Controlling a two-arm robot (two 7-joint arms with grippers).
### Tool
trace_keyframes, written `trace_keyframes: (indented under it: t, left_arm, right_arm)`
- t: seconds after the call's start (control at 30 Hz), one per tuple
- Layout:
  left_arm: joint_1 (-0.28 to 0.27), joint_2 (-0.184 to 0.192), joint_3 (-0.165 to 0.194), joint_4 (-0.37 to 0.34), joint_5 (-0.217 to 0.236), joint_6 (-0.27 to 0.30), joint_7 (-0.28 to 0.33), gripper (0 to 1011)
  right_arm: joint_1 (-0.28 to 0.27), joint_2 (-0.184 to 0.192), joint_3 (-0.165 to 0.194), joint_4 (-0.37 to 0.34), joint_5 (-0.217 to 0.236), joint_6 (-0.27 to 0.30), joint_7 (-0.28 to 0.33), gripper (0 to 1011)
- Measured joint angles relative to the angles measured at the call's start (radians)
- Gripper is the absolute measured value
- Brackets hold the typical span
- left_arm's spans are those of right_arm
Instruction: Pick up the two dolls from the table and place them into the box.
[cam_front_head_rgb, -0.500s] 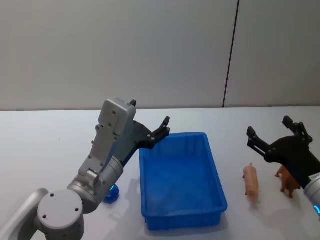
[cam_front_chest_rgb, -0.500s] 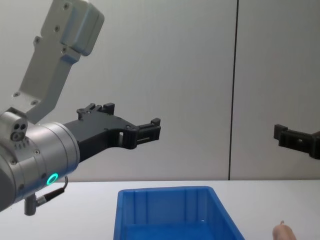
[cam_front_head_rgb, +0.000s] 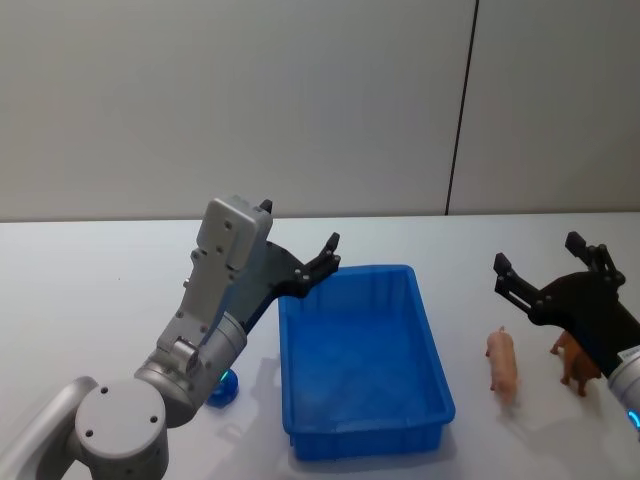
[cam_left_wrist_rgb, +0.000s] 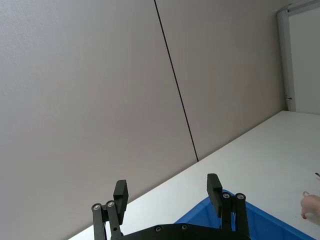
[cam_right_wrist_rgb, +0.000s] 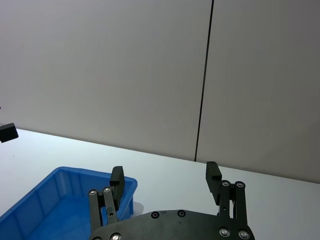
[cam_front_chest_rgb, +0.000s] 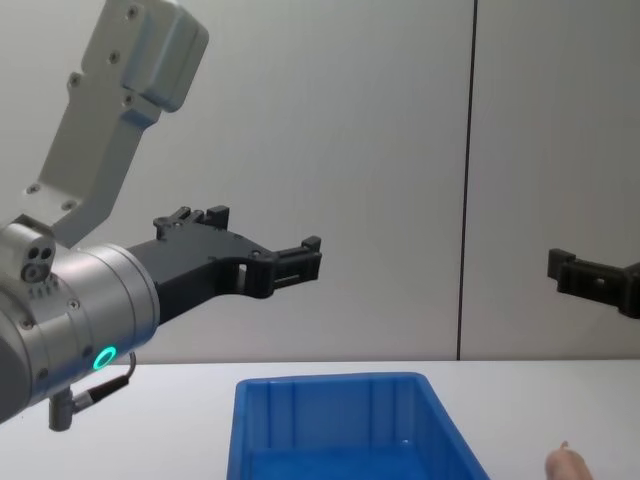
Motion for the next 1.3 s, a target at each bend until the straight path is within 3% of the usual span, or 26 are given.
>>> trace_keyframes:
  t: [1.3]
  left_arm:
    - [0.000,0.000,0.000,0.000,0.000,0.000,0.000,1001]
  right_arm:
    - [0.000,0.000,0.000,0.000,0.000,0.000,0.000,1001]
